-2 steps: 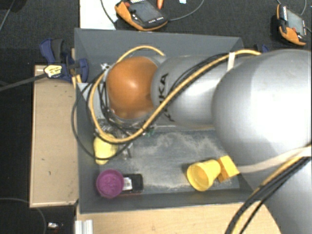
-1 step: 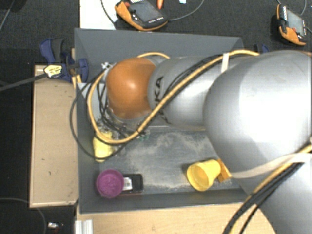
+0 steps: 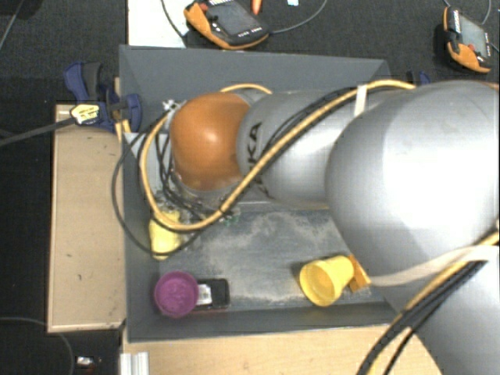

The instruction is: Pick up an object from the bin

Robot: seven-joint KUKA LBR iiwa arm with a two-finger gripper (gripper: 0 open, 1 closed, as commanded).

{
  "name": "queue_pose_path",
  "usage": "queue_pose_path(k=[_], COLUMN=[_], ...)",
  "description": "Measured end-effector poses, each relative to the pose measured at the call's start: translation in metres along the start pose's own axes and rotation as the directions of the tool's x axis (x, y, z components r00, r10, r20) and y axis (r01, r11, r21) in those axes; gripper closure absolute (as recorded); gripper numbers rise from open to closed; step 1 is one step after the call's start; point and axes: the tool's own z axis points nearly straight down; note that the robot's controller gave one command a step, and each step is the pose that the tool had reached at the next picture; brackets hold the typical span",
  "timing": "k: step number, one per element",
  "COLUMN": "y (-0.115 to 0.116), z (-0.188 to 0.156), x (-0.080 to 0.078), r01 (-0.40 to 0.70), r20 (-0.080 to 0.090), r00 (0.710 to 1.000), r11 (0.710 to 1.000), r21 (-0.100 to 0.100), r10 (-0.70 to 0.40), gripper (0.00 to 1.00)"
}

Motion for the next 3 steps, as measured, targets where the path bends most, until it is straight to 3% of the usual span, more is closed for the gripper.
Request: queue_pose_path(k=[1,3], y=[0.0,-0.001], z=[-0.016,-0.099], x=[-0.001,-0.003], r01=[-0.003,-0.005], r20=[0.004,0.003], r00=[1.0,1.0], r11=[1.0,1.0], r21=[-0.001,-0.002], r10=[0.003,0.005], gripper=[1.0,1.0])
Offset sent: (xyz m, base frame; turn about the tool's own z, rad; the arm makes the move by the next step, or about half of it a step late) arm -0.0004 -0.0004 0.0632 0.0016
